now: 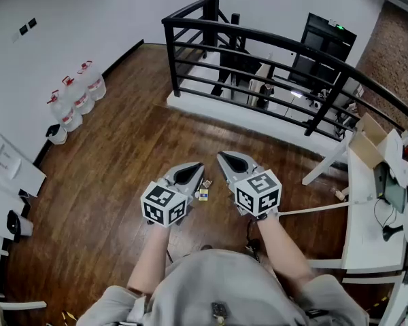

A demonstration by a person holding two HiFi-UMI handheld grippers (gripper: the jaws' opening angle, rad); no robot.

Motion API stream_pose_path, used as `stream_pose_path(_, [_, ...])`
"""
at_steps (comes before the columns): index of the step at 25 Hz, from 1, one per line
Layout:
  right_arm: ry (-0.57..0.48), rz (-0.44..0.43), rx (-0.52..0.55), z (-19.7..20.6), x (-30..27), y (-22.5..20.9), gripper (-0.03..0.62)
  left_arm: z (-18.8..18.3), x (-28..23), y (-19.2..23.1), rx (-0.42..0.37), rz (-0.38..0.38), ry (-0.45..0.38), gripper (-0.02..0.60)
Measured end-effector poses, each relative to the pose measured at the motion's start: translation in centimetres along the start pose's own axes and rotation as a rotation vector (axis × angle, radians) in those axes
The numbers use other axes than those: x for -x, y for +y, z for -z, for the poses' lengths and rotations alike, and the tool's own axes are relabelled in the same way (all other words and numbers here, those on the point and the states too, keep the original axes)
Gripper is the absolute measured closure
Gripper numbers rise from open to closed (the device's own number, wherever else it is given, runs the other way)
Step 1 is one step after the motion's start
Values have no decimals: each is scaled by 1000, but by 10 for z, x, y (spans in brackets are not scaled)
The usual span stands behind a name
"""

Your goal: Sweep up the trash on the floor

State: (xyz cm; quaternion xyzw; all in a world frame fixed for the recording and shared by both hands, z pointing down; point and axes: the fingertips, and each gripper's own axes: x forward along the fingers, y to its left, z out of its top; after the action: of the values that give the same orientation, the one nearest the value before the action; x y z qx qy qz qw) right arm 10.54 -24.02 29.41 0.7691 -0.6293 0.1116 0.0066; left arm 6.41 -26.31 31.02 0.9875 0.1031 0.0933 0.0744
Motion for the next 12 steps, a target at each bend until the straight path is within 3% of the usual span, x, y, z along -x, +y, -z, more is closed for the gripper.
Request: stream_pose_path(12, [2,18,-6,0,8,-7,594,4,-8,-3,13,15,11,578])
